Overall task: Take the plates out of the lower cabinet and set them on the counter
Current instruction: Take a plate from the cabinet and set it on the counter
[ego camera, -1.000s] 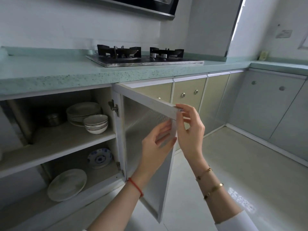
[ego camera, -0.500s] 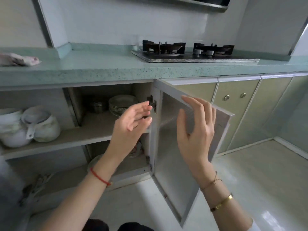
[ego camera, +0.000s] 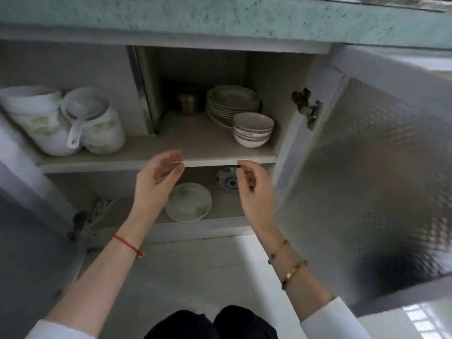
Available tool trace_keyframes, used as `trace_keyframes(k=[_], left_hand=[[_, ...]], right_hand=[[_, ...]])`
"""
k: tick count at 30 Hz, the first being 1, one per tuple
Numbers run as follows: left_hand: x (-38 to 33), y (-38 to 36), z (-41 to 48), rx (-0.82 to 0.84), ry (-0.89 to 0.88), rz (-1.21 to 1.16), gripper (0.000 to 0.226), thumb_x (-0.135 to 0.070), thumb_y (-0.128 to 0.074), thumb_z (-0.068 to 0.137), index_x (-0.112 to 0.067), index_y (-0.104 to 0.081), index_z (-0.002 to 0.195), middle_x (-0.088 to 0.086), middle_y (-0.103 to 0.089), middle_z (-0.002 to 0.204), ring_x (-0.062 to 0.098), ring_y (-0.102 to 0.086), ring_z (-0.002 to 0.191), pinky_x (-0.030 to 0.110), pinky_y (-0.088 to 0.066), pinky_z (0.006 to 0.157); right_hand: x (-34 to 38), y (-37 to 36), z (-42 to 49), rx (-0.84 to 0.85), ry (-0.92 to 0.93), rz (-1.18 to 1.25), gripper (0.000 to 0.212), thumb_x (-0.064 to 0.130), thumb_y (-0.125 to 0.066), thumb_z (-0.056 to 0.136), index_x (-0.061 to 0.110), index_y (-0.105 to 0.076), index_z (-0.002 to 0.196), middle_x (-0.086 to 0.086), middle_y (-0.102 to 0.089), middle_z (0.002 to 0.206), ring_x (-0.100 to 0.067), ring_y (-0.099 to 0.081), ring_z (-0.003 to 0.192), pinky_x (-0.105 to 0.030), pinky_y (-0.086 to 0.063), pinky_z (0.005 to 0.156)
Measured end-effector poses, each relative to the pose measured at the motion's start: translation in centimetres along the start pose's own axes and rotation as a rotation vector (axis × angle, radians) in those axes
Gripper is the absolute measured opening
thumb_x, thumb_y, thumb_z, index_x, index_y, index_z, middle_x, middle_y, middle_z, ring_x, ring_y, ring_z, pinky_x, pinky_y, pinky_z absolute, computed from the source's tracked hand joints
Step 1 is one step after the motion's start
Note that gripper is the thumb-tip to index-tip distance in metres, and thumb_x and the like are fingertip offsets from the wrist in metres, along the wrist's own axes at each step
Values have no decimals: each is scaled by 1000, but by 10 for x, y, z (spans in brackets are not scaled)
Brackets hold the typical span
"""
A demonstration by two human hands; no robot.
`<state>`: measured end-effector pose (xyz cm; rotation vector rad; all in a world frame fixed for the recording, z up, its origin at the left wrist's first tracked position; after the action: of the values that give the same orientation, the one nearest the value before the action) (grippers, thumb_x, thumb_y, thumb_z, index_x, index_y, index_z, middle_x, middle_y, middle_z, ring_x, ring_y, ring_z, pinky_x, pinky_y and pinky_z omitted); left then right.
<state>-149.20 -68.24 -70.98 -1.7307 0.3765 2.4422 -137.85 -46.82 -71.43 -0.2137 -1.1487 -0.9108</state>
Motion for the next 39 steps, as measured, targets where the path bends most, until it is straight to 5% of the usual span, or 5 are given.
trace_keyframes(k=[7,13,19,28,39], left_hand=[[158,28,22,-102,206,9,29,-7,-72,89,-4,-69,117,-8,-73,106,-5,-70,93,9,-52,79],[278,31,49,-110,369,79,33,-14,-74,87,-17,-66,119,-2,-72,113,13,-69,104,25,-53,93],[374,27,64,-53,491,185,32,-8,-72,87,-20,-62,115,-20,-63,95,-2,-63,83,3,-49,66],[433,28,75,-30,531,395,23,-7,-74,80,-27,-63,76,-16,-59,76,10,-57,76,18,-42,70],[430,19,83,10,444,521,35,5,-73,73,-7,-76,106,-1,-65,88,12,-59,87,-9,-30,56]], right_hand=[[-109,-93,8,101,-110,-63,20,17,-62,93,10,-67,112,1,-67,94,5,-59,81,0,-41,72],[-216,-169,11,216,-296,-155,21,11,-60,92,10,-68,112,3,-64,91,1,-55,73,5,-37,63],[-308,-227,12,325,-393,-313,24,4,-58,88,1,-69,110,-21,-69,104,-30,-64,94,-22,-43,79],[-356,-262,26,392,-294,-501,26,-1,-62,81,-9,-66,105,-28,-69,103,-42,-59,102,-43,-45,87],[-368,-259,26,226,-422,-400,14,-4,-66,75,-9,-66,88,-27,-67,84,-42,-61,92,-35,-44,74]])
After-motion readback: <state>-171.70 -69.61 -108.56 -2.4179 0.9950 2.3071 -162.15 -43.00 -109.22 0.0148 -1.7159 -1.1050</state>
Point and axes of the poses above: each hand's wrist, its own z-axis towards the middle knuckle, its own y-axis out of the back of the hand, x = y × z, the point moved 9 cm from there along z, towards the middle knuckle
